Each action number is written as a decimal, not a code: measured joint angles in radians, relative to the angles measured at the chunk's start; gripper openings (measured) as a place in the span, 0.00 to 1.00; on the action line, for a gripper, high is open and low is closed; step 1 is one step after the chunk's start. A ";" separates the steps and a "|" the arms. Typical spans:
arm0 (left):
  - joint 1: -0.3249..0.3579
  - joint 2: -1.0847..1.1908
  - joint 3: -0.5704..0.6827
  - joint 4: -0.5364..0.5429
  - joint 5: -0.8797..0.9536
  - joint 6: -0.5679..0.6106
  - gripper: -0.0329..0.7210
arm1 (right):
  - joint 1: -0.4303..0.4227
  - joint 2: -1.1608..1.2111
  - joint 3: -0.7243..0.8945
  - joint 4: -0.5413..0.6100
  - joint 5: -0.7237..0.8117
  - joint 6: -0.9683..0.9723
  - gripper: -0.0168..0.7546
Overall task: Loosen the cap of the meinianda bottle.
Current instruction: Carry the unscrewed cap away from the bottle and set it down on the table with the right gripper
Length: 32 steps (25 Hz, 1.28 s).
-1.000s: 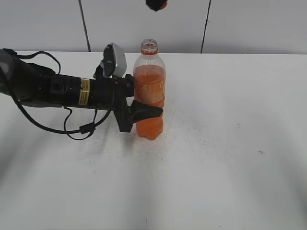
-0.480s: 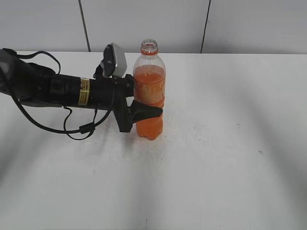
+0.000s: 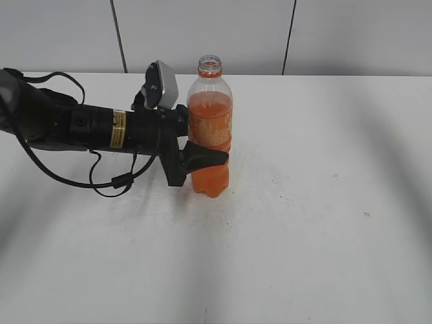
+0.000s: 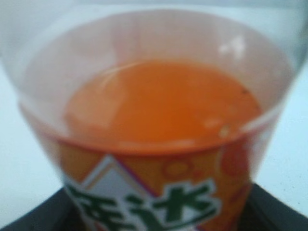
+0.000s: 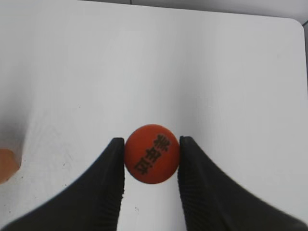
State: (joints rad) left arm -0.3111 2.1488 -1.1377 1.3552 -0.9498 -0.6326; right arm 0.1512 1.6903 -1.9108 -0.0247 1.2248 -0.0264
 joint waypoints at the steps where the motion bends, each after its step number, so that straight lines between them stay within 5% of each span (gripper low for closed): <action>1: 0.000 0.000 0.000 0.000 0.000 0.000 0.61 | -0.007 -0.015 0.040 0.000 -0.014 -0.002 0.36; 16: 0.000 0.000 0.000 0.000 -0.001 0.000 0.61 | -0.021 -0.080 0.781 0.045 -0.543 -0.027 0.36; 32: 0.000 0.000 0.000 0.000 -0.003 0.000 0.61 | -0.021 0.142 0.863 0.046 -0.880 -0.011 0.36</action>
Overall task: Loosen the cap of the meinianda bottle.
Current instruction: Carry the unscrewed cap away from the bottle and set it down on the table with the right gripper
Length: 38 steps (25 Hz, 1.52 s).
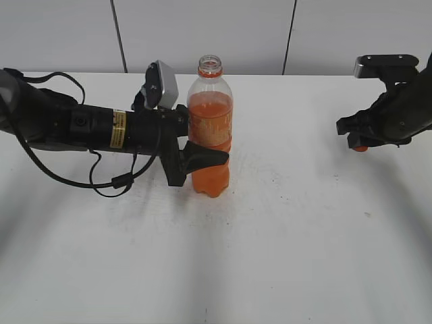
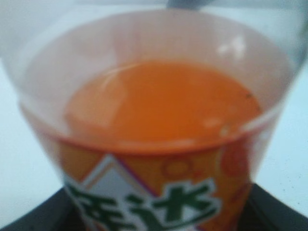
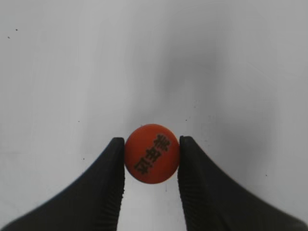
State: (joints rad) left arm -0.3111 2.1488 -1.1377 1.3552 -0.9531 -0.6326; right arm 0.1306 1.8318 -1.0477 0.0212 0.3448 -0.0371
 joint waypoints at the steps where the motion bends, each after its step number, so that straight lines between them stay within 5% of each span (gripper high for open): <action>1: 0.000 0.000 0.000 0.000 0.000 0.000 0.61 | 0.000 0.019 0.000 0.000 -0.011 0.000 0.36; 28: 0.000 0.000 0.000 -0.003 0.000 0.000 0.61 | 0.000 0.188 0.002 0.026 -0.196 0.000 0.37; 31: 0.000 0.000 0.000 -0.003 0.000 0.000 0.61 | 0.000 0.188 0.002 0.025 -0.183 -0.003 0.48; 35: 0.000 0.000 0.000 -0.003 0.000 0.000 0.61 | 0.000 0.188 0.002 0.026 -0.178 -0.003 0.79; 38: 0.000 0.000 0.000 -0.003 0.000 0.000 0.61 | 0.000 0.187 0.002 0.026 -0.149 -0.002 0.85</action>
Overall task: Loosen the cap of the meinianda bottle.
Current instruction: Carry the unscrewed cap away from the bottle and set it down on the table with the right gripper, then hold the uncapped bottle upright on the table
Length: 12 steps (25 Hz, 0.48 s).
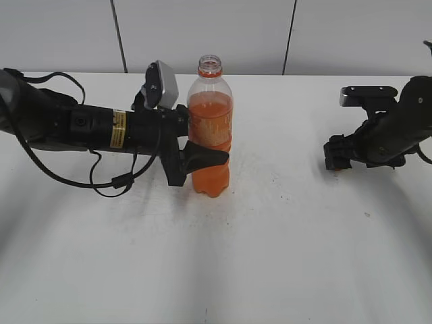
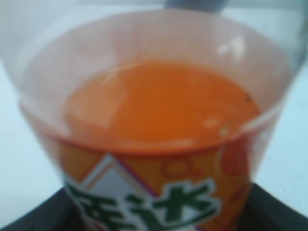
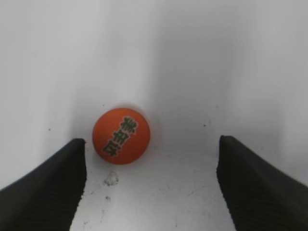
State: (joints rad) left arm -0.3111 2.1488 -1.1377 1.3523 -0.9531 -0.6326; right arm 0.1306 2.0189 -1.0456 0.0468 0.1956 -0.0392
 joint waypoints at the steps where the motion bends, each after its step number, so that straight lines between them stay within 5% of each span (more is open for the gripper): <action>1: 0.000 0.000 0.000 0.000 0.000 0.000 0.61 | 0.000 -0.005 0.000 0.000 0.013 0.000 0.85; 6: 0.000 0.000 0.000 0.000 0.000 0.000 0.63 | 0.000 -0.060 0.000 0.000 0.029 0.000 0.84; 12: 0.001 0.000 0.000 0.011 0.007 0.000 0.86 | 0.000 -0.116 0.000 0.000 0.048 0.000 0.82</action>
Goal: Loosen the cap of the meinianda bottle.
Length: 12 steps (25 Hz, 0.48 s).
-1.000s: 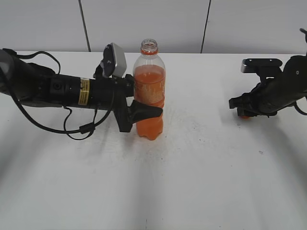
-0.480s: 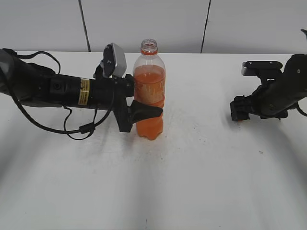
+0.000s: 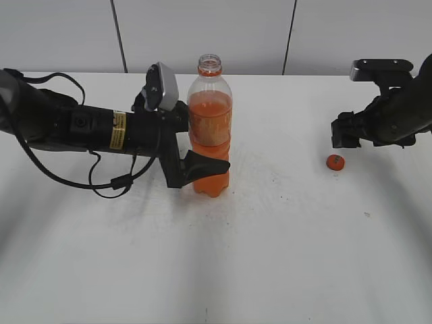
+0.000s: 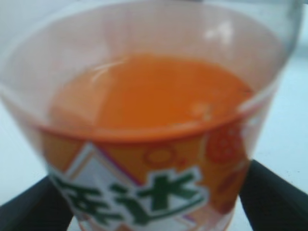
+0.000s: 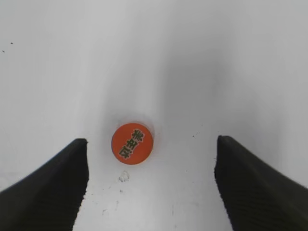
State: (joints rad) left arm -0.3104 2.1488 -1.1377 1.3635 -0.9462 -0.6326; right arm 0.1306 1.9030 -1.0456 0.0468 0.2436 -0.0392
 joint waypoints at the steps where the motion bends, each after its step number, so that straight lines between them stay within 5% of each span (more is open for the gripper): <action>1: 0.000 0.000 0.000 0.000 0.000 0.000 0.86 | 0.000 -0.008 0.000 0.000 0.008 0.000 0.81; 12: 0.088 -0.022 0.000 0.198 -0.002 -0.008 0.83 | 0.000 -0.172 0.001 -0.004 0.064 0.000 0.79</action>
State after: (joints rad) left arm -0.2224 2.1263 -1.1377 1.5610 -0.9482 -0.6407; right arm 0.1306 1.7313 -1.0447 0.0427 0.3071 -0.0392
